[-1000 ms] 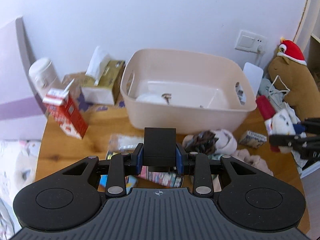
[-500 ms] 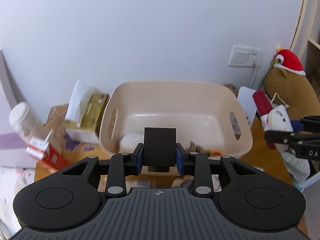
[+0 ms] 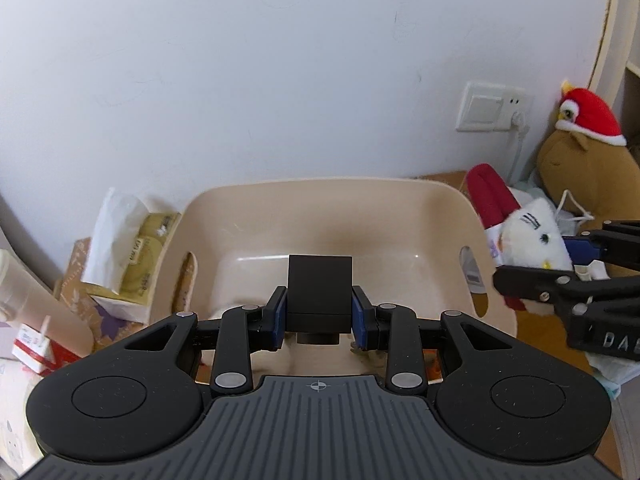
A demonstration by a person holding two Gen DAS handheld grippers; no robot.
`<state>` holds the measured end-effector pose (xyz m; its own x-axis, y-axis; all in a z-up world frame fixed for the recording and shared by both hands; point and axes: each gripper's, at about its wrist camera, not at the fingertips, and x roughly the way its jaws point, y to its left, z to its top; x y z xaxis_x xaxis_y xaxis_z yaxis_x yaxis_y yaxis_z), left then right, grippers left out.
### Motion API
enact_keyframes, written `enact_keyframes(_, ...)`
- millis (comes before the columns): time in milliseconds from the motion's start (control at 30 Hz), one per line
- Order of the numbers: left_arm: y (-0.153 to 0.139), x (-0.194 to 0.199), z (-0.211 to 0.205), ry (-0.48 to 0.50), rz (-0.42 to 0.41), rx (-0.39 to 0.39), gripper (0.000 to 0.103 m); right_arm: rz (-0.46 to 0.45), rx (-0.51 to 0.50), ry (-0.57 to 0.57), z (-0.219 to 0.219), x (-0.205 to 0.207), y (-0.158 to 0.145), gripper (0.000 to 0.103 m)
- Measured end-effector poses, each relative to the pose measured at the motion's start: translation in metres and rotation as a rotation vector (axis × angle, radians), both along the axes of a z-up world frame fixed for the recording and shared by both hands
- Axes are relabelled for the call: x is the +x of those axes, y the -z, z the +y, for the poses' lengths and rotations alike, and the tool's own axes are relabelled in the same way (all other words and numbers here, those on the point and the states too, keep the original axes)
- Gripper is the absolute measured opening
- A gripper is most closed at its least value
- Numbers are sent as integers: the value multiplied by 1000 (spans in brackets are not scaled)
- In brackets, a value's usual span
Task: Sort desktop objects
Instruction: 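Carry both items into the beige basket and open both tools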
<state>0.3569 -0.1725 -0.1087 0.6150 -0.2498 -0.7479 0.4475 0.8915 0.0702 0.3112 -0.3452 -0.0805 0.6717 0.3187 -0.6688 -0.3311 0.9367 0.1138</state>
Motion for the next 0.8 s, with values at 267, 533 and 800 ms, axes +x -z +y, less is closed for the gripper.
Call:
enact_keyframes(267,41,27,-14,-48,140,52,32,52,-52,-19,15,16,22,41)
enact_keyframes(533,62,38,-15,-52,189,96,32,112,-84,-36,21,24,40,41)
enact_keyframes(800,57,37,-12,-29,190,97,60,128,-120,-40,24,22,49,54)
